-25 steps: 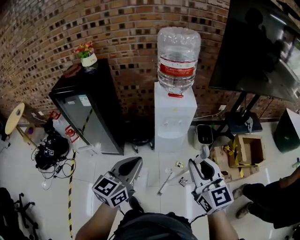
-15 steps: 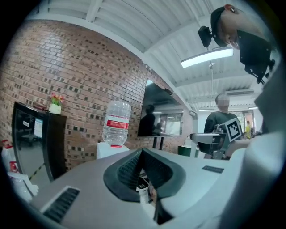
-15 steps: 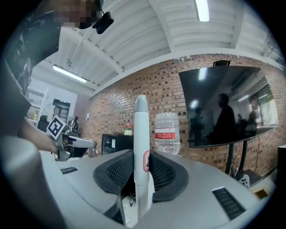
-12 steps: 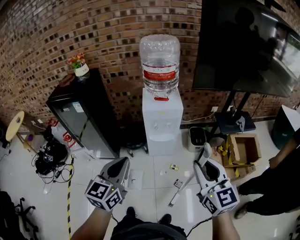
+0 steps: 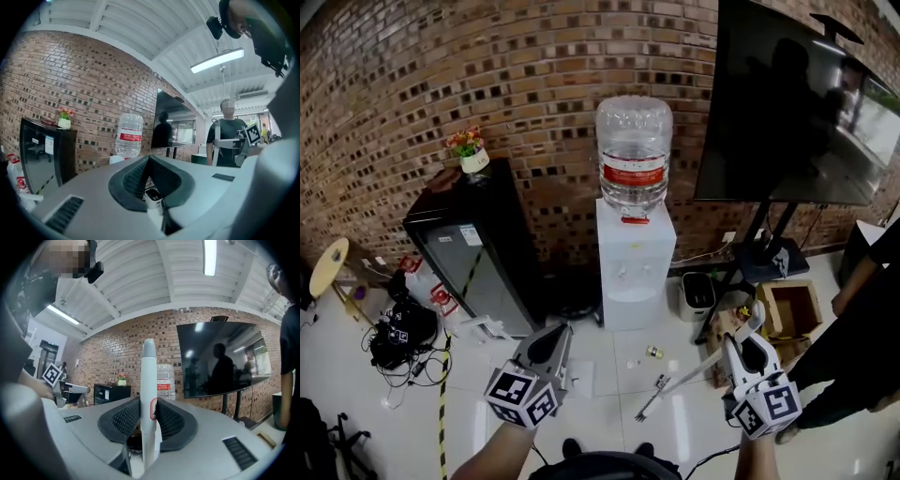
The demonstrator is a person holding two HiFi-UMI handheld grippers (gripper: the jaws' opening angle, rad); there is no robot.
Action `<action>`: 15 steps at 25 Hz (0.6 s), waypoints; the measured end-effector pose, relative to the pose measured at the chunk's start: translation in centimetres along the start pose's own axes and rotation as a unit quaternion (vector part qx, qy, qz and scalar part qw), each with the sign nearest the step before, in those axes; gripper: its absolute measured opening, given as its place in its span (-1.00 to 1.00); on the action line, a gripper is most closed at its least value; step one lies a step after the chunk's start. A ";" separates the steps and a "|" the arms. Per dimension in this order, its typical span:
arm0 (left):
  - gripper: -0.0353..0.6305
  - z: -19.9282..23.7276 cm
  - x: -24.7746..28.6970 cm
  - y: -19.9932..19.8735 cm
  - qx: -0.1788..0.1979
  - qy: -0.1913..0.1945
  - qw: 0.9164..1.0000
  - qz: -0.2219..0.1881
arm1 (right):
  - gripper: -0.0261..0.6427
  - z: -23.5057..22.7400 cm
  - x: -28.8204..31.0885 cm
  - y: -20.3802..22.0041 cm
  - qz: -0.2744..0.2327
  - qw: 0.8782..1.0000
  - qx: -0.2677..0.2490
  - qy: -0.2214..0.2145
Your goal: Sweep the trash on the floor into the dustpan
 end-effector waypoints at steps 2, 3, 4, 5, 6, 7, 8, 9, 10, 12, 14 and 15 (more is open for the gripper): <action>-0.87 1.4 -0.6 -0.2 0.003 0.000 1.000 0.000 | -0.56 1.0 0.4 -0.1 -0.003 1.000 0.002 0.006; -0.86 2.0 -0.8 -0.3 0.007 0.002 1.000 -0.002 | -0.56 1.4 0.7 -0.2 -0.004 1.000 0.003 0.007; -0.87 2.5 -0.9 -0.5 0.010 0.003 1.000 -0.003 | -0.56 1.9 0.9 -0.2 -0.004 1.000 0.004 0.008; -0.87 2.9 -1.0 -0.6 0.010 0.006 1.000 -0.005 | -0.56 2.2 1.2 -0.2 -0.004 1.000 0.004 0.008; -0.87 3.1 -1.0 -0.8 0.009 0.010 1.000 -0.007 | -0.56 2.6 1.4 -0.2 -0.005 1.000 0.005 0.008; -0.87 3.3 -1.0 -1.0 0.008 0.014 1.000 -0.009 | -0.56 3.0 1.6 -0.2 -0.006 1.000 0.005 0.007; -0.86 3.5 -1.1 -1.1 0.007 0.018 1.000 -0.010 | -0.56 3.3 1.8 -0.2 -0.007 1.000 0.005 0.007; -0.87 3.6 -1.1 -1.0 0.007 0.019 1.000 -0.011 | -0.56 3.5 2.0 -0.1 -0.007 1.000 0.006 0.007; -0.86 3.8 -1.2 -0.9 0.007 0.019 1.000 -0.011 | -0.56 3.7 2.1 0.0 -0.006 1.000 0.007 0.007; -0.86 4.1 -1.2 -0.7 0.005 0.018 1.000 -0.009 | -0.56 4.0 2.2 0.0 -0.007 1.000 0.007 0.007; -0.86 4.0 -1.2 -0.7 0.003 0.019 1.000 -0.008 | -0.56 4.2 2.2 -0.1 -0.008 1.000 0.007 0.005; -0.86 3.9 -1.3 -0.7 0.002 0.020 1.000 -0.008 | -0.56 4.3 2.2 -0.2 -0.008 1.000 0.007 0.005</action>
Point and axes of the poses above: the fingertips, and each gripper's own axes: x forward along the fingers, z to its left, y out of its underside, the point moved 1 cm from there along -x, backward along the fingers, and after that the axes turned 12 degrees about -z, right-handed, at the moved point
